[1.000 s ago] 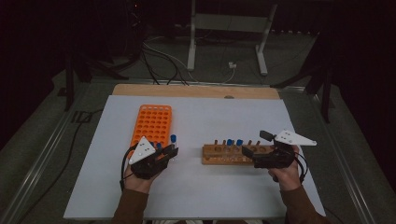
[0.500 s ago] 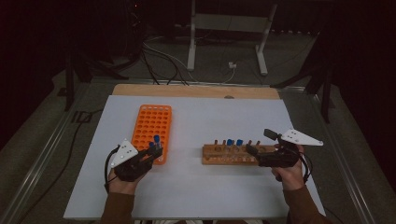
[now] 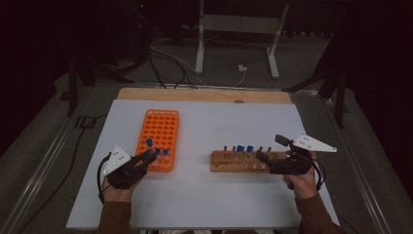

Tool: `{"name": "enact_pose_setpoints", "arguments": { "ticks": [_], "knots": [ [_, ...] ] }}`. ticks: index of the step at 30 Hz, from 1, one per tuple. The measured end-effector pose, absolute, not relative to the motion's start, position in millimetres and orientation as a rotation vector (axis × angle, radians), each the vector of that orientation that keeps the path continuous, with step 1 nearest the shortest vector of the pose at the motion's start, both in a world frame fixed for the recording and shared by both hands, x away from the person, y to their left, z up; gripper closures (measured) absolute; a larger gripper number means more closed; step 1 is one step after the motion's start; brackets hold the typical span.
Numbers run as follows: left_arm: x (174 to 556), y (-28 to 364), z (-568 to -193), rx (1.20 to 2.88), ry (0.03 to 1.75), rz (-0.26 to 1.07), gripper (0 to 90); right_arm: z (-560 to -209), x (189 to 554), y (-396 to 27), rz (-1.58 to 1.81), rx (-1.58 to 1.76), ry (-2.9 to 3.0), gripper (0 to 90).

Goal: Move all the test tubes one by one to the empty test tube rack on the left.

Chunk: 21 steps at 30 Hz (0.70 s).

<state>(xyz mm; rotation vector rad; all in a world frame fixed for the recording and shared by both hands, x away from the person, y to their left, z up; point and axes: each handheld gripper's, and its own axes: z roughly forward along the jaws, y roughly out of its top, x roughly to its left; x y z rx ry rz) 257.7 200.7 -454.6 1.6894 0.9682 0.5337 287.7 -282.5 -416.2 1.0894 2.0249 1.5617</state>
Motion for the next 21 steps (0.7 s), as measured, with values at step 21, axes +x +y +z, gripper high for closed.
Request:
{"name": "enact_pose_setpoints", "arguments": {
  "ticks": [21],
  "knots": [
    [275.4,203.3,-472.8,1.714,1.037,0.605,78.3,-415.4,287.1,-282.4,1.573,1.087,2.021,0.0]
  ]
}}
